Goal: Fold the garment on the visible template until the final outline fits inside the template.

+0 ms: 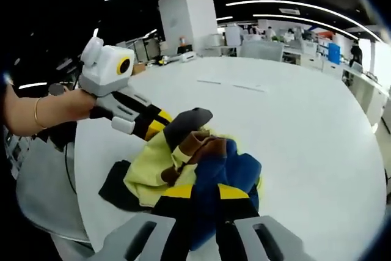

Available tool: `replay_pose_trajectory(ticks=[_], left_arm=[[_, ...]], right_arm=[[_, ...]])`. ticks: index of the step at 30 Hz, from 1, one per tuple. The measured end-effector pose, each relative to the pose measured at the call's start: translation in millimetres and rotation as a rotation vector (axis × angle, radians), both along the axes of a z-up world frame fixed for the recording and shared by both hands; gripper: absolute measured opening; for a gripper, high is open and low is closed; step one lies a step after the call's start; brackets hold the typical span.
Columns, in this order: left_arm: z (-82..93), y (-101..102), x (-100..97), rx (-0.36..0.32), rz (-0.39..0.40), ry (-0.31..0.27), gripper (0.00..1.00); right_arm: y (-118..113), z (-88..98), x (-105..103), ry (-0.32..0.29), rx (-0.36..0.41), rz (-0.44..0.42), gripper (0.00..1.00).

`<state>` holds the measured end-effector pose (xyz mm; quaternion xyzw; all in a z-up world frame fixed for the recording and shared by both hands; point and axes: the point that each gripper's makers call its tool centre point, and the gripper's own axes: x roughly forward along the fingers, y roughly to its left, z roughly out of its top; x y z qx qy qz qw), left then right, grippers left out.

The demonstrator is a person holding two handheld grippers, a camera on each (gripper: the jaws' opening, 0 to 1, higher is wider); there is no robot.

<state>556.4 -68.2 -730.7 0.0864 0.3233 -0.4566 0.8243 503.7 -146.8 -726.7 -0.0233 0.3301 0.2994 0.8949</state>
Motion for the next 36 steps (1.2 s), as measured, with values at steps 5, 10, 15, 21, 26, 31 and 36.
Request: replay_pose_trajectory(ticks=[5, 10, 15, 21, 26, 31, 36], left_arm=[[1.0, 5, -0.1, -0.003, 0.033, 0.011, 0.00], [1.2, 7, -1.2, -0.003, 0.039, 0.016, 0.00], [4.5, 8, -1.1, 0.000, 0.046, 0.003, 0.00], [17.5, 13, -1.1, -0.027, 0.061, -0.026, 0.00], [27.2, 22, -3.1, -0.049, 0.085, -0.036, 0.00], [43.5, 34, -1.2, -0.091, 0.142, -0.066, 0.00], [56.9, 43, 0.2, -0.124, 0.184, -0.092, 0.00]], right_arm=[[5, -1.4, -5, 0.031, 0.025, 0.002, 0.00], [9, -4.8, -8, 0.036, 0.023, 0.011, 0.00], [9, -4.9, -7, 0.037, 0.025, 0.007, 0.00], [4, 1.7, -6, 0.016, 0.019, -0.005, 0.00], [2, 12.2, -4, -0.022, -0.003, 0.006, 0.00], [-2, 26.0, 1, -0.063, -0.025, 0.003, 0.00], [-3, 38.6, 7, -0.101, -0.045, 0.017, 0.00]])
